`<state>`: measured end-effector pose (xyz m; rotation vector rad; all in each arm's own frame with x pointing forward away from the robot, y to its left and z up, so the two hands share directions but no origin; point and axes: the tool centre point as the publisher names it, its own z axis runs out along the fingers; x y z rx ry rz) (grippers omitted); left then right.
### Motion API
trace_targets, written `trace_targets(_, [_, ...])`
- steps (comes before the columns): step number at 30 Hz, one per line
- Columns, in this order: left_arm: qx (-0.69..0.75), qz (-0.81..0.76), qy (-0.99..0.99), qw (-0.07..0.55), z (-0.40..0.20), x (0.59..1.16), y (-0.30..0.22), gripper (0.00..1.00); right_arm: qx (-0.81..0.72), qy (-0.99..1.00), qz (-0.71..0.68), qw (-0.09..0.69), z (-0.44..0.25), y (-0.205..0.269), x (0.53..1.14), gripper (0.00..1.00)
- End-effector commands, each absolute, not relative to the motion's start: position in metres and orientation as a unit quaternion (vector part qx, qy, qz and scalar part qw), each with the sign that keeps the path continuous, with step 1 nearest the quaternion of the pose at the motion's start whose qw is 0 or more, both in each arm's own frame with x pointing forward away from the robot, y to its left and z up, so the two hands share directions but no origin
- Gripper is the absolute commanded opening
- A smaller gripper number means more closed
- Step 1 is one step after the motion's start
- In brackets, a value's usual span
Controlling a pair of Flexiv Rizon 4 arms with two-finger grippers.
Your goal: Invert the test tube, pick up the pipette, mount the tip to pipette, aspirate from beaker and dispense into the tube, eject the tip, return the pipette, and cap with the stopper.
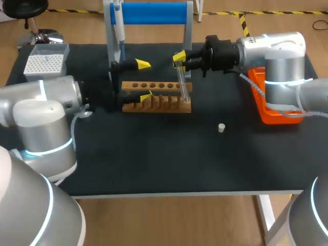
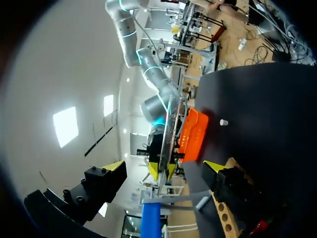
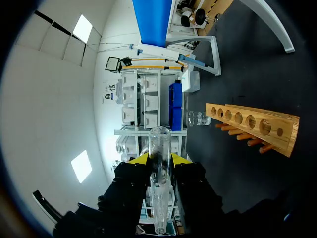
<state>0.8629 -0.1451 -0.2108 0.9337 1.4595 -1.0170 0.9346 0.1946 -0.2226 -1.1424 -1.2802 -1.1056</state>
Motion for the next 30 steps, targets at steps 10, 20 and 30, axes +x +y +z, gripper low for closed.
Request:
trace_targets(10, [0.446, -0.44, 0.559, 0.543, -0.211, 0.87, -0.184, 1.0, -0.478, -0.535, -0.461, 0.522, -0.222, 0.194, 0.934, 0.0])
trace_targets(20, [0.471, -0.46, 0.543, 0.521, -0.21, 0.864, -0.199, 1.0, -0.478, -0.535, -0.461, 0.522, -0.222, 0.194, 0.934, 0.0])
trace_targets(30, [0.479, -0.471, 0.543, 0.504, -0.213, 0.859, -0.22, 1.0, -0.478, -0.535, -0.461, 0.522, -0.222, 0.194, 0.934, 0.0])
